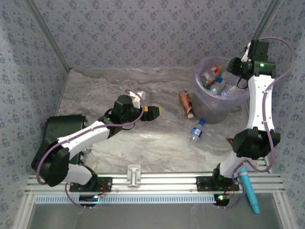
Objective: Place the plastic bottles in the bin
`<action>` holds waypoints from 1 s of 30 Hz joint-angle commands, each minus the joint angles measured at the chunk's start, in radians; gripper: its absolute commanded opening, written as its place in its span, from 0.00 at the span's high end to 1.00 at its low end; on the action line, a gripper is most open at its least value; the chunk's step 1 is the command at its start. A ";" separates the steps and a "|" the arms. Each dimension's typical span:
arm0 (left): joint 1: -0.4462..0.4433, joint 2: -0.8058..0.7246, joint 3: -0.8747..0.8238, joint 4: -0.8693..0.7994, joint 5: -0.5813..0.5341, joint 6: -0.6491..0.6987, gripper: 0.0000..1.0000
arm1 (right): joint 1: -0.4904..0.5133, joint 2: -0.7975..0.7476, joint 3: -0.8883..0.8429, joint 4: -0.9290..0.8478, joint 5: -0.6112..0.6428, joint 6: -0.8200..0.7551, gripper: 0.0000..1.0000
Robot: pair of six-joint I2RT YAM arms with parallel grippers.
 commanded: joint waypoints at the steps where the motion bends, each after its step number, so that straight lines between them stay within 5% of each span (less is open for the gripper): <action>1: 0.000 -0.033 -0.003 -0.004 -0.011 0.017 0.11 | -0.007 -0.090 -0.071 -0.008 0.038 0.022 0.54; 12: 0.002 -0.004 0.015 -0.029 -0.030 0.006 0.10 | -0.053 -0.210 -0.304 0.028 -0.075 0.050 0.61; 26: -0.002 0.059 0.076 -0.106 -0.082 -0.048 0.09 | 0.035 -0.282 -0.150 -0.032 -0.008 -0.003 0.56; 30: -0.084 0.147 0.203 -0.243 -0.078 0.012 0.08 | 0.066 -0.316 -0.175 -0.035 -0.014 0.006 0.51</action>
